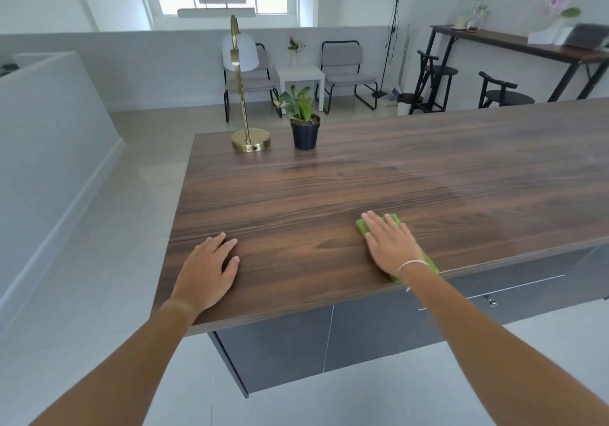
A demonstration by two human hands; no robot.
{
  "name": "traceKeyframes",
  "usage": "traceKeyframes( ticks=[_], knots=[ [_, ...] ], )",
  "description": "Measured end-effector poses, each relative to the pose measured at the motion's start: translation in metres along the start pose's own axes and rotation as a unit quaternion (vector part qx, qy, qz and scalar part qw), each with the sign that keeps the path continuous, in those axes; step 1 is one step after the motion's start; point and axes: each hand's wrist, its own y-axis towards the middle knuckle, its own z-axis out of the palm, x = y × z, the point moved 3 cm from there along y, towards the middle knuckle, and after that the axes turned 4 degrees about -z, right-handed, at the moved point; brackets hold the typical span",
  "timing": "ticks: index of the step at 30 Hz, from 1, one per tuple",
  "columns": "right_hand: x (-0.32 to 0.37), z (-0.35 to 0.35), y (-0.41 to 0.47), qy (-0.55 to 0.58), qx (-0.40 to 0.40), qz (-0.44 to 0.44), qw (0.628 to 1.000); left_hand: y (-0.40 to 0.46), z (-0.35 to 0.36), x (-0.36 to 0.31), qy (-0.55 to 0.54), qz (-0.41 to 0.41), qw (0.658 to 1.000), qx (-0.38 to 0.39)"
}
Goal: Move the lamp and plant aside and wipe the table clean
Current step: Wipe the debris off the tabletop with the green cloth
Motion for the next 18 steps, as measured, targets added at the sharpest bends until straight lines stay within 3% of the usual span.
traceKeyframes(
  ticks=[4,10,15,18],
  knots=[
    [-0.051,-0.011,0.005,-0.005,-0.006,0.072,0.997,0.007,0.001,0.004,0.004,0.017,1.0,0.001],
    [-0.067,-0.012,0.016,-0.006,0.0,0.081,0.997,0.031,0.0,0.0,-0.008,0.027,1.0,0.005],
    [-0.067,-0.025,0.041,0.112,-0.041,0.087,0.989,0.074,-0.008,-0.013,-0.022,0.025,0.999,-0.011],
    [-0.051,-0.045,0.085,0.166,-0.075,0.045,0.982,0.104,-0.015,-0.025,-0.037,0.014,0.999,-0.018]
  ],
)
